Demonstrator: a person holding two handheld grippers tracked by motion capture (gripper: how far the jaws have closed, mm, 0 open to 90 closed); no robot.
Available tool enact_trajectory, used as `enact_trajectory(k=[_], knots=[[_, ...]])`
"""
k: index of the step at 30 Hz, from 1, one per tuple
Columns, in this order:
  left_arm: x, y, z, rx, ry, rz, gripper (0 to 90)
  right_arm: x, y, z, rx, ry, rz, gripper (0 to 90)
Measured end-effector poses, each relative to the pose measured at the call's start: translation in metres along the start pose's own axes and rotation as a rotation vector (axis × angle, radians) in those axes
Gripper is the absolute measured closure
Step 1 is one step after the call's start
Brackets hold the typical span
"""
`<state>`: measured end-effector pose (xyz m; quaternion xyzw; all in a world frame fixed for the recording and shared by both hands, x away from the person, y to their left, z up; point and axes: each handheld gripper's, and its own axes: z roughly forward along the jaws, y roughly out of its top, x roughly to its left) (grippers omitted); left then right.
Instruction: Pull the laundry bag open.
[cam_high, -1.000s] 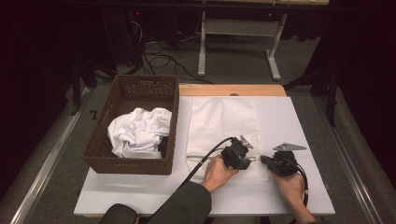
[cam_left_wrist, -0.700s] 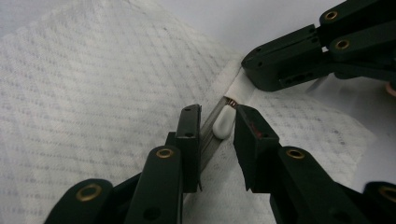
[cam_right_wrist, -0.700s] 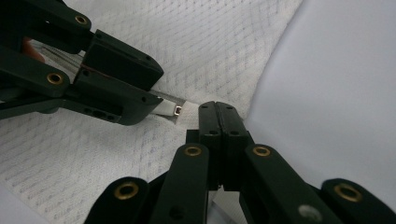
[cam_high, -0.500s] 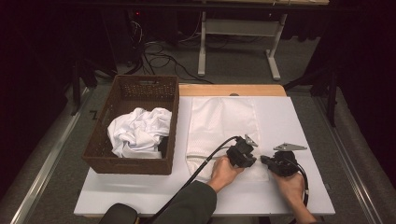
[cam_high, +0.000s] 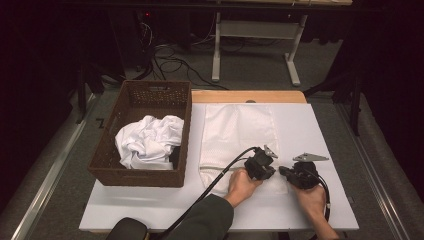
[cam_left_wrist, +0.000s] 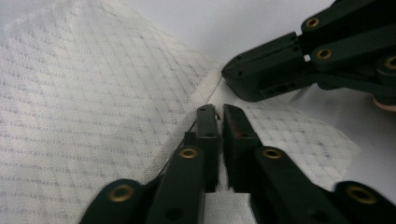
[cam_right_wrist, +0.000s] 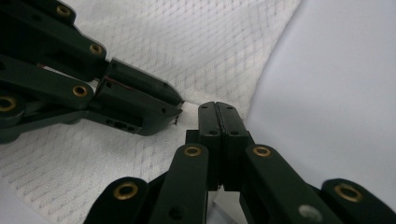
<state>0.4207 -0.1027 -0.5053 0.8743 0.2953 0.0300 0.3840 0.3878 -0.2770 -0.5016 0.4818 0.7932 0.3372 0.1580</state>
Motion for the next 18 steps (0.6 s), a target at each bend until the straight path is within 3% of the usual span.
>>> enact_trajectory(k=[1,4,10,18], knots=[[0.0,0.0,0.0,0.001,-0.003,-0.003,86.2,0.001,0.001,-0.002,-0.032,0.003,0.023,90.0],[0.001,0.0,0.0,0.0,-0.01,-0.006,86.2,0.003,0.002,-0.003,-0.048,0.005,0.017,90.0],[0.0,0.0,-0.001,0.007,-0.009,0.004,86.3,0.006,0.001,0.006,-0.001,-0.009,-0.014,90.0],[-0.001,-0.001,-0.005,0.017,-0.008,0.016,86.3,0.008,-0.001,0.008,0.0,-0.024,-0.032,90.0]])
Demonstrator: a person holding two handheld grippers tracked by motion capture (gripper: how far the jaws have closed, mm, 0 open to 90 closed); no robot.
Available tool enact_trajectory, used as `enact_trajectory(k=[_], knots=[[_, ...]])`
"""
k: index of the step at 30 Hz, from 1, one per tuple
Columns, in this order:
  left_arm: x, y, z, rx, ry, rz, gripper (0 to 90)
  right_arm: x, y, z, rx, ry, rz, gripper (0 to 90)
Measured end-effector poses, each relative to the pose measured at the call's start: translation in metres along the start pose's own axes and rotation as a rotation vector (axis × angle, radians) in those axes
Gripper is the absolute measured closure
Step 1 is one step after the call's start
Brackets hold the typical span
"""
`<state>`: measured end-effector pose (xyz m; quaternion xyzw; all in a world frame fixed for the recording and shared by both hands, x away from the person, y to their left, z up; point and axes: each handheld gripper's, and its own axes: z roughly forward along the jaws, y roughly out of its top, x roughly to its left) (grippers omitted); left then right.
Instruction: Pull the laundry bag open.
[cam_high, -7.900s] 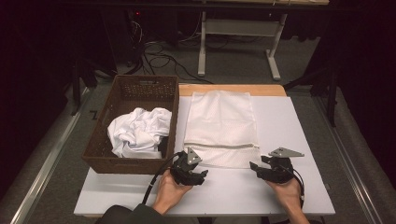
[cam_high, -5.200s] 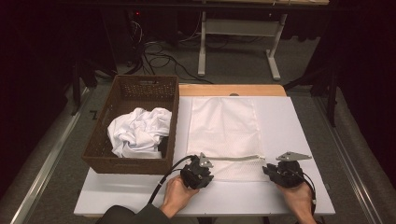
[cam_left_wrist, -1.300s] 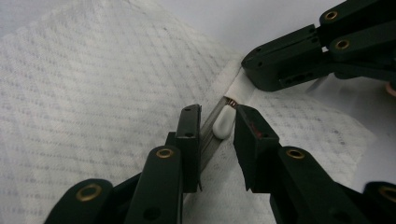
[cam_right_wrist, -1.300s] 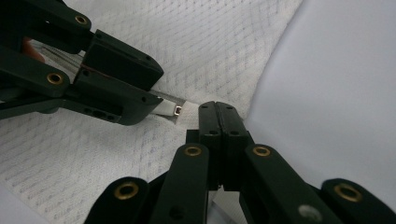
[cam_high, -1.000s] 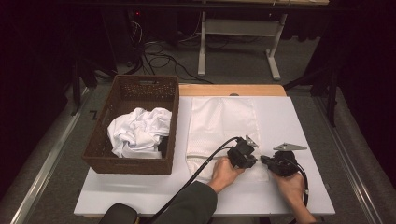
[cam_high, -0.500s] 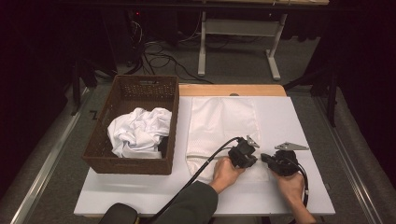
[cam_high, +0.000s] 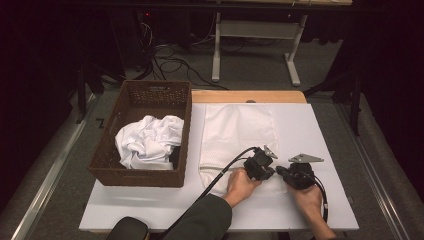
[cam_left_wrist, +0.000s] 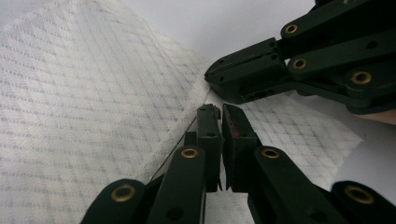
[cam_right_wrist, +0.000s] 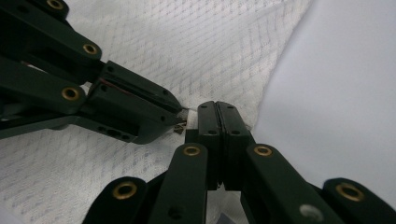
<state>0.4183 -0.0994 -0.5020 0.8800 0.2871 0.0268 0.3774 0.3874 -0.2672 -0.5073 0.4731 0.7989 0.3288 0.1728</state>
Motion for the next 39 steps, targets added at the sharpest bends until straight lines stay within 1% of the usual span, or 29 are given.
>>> enact_trajectory(k=[2,6,12,15,23,30,39], knots=[[-0.001,-0.001,-0.003,0.004,0.002,0.005,86.3,0.002,0.0,0.0,0.0,-0.012,-0.012,89.9],[0.0,-0.002,-0.009,0.007,0.0,0.007,86.3,0.005,0.0,0.0,0.002,-0.03,-0.022,89.9],[0.001,-0.005,-0.015,0.006,0.001,0.009,86.3,0.005,0.0,0.0,0.002,-0.031,-0.025,89.9],[0.003,-0.008,-0.019,-0.011,-0.001,-0.001,86.3,0.005,-0.001,0.001,-0.001,-0.035,-0.024,89.9],[0.005,-0.012,-0.028,-0.013,0.001,-0.011,86.3,0.005,-0.001,0.001,-0.005,-0.035,-0.02,90.0],[0.009,-0.015,-0.037,-0.009,0.002,-0.012,86.3,0.005,-0.001,0.001,-0.006,-0.034,-0.018,90.0],[0.01,-0.02,-0.045,-0.007,0.012,-0.012,86.3,0.004,-0.001,0.001,-0.002,-0.028,-0.015,90.0]])
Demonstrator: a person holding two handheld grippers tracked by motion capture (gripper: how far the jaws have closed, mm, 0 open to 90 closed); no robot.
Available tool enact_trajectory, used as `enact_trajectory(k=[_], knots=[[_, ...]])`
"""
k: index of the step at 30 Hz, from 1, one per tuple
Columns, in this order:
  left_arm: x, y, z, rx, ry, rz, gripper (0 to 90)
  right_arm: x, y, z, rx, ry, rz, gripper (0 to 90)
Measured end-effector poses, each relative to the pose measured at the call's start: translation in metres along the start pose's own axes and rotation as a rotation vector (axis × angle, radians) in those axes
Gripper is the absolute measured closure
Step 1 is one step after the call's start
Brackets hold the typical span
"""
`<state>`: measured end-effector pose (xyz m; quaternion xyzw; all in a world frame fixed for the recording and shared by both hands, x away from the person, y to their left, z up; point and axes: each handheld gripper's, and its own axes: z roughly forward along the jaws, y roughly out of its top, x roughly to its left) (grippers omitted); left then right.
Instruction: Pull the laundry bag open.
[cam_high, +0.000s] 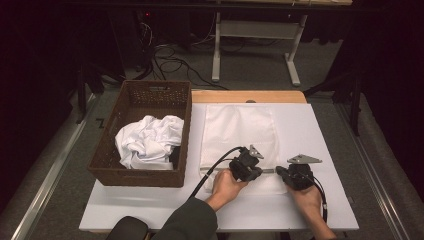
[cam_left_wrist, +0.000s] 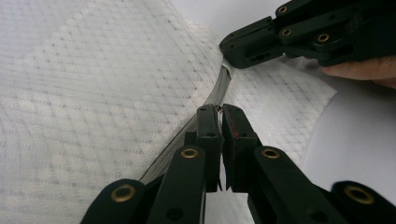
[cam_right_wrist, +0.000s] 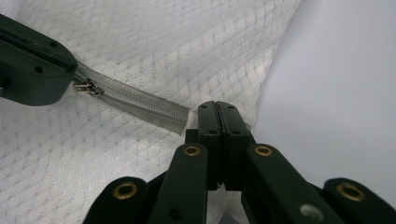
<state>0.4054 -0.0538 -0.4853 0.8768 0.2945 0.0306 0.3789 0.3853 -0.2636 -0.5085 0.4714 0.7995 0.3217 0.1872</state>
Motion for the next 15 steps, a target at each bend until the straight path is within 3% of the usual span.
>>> enact_trajectory(k=[9,15], knots=[[0.003,-0.006,-0.007,0.022,0.028,0.005,86.2,-0.002,0.001,0.0,0.009,0.012,0.002,90.0],[0.003,-0.007,-0.012,0.011,0.027,0.008,86.2,-0.001,0.001,0.0,0.007,0.007,0.004,90.0]])
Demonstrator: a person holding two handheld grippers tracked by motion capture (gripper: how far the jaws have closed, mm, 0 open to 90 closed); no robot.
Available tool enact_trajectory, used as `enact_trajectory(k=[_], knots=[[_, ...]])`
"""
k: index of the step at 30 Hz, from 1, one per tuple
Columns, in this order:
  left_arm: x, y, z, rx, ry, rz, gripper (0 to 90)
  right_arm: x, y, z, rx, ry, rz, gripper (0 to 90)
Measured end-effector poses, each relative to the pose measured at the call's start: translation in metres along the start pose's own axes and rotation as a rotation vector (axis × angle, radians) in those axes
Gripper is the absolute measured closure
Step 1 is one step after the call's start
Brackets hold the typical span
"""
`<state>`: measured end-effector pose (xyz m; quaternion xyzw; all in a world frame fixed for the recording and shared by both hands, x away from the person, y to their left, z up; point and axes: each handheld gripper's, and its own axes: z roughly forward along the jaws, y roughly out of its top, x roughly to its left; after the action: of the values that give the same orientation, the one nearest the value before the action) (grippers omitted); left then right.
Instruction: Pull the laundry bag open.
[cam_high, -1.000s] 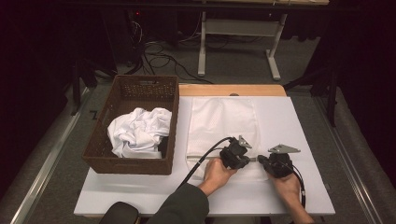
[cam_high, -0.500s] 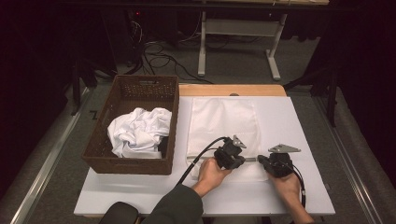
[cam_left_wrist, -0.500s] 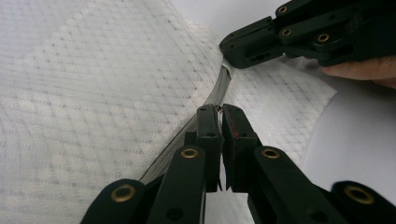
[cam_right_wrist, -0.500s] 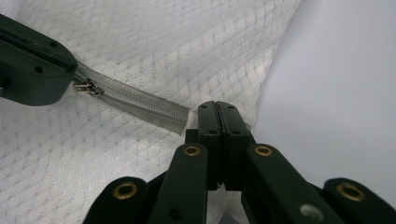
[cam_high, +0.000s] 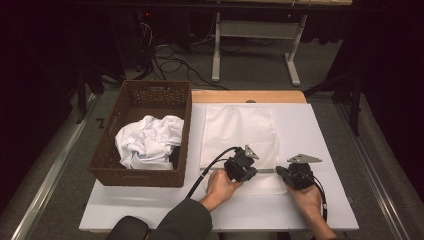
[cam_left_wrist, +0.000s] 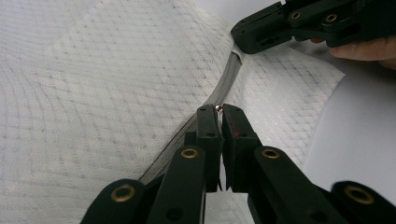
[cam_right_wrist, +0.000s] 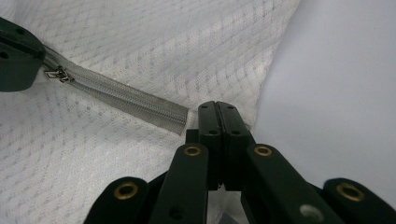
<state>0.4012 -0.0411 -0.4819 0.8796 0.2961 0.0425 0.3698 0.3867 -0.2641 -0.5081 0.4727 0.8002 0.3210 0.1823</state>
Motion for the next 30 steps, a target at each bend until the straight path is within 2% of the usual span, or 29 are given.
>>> enact_trajectory(k=[10,12,18,30], knots=[[0.005,-0.006,-0.007,-0.001,-0.003,-0.018,86.2,-0.001,0.001,0.001,0.001,0.007,0.012,90.0],[0.006,-0.008,-0.007,0.002,-0.003,-0.021,86.2,-0.002,0.001,0.0,0.009,0.014,0.031,90.0],[0.009,-0.011,-0.012,0.02,0.02,-0.002,86.2,-0.001,0.002,0.001,0.01,0.003,0.012,90.0],[0.013,-0.016,-0.02,0.005,0.018,-0.006,86.2,0.0,0.002,0.0,0.014,-0.003,0.016,90.0]])
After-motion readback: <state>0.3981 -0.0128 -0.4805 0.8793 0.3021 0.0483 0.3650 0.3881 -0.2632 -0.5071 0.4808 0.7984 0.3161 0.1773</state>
